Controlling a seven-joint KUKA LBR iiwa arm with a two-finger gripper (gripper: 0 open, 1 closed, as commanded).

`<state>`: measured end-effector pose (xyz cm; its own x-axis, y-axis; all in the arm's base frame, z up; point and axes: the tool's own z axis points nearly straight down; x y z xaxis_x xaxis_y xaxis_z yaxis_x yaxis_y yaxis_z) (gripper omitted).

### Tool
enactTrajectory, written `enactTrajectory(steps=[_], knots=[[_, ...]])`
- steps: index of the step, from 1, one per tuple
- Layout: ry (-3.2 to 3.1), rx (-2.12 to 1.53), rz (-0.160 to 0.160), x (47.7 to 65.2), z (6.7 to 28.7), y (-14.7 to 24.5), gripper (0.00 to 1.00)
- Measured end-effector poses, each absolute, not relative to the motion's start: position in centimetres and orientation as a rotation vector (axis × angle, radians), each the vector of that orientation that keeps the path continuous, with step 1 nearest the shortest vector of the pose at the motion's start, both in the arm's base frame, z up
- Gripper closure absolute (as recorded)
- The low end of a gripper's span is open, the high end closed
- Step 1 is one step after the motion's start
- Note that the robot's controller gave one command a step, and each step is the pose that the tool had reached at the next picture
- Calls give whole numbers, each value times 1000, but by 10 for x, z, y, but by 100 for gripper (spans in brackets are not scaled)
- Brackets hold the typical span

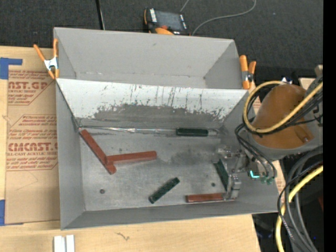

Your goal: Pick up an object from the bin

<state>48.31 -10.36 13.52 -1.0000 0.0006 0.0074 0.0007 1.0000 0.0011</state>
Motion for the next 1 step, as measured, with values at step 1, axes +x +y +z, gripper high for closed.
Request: enactTrajectory(steps=[1], knots=[[-3132, -205, -6, 481, 117, -34, 0]])
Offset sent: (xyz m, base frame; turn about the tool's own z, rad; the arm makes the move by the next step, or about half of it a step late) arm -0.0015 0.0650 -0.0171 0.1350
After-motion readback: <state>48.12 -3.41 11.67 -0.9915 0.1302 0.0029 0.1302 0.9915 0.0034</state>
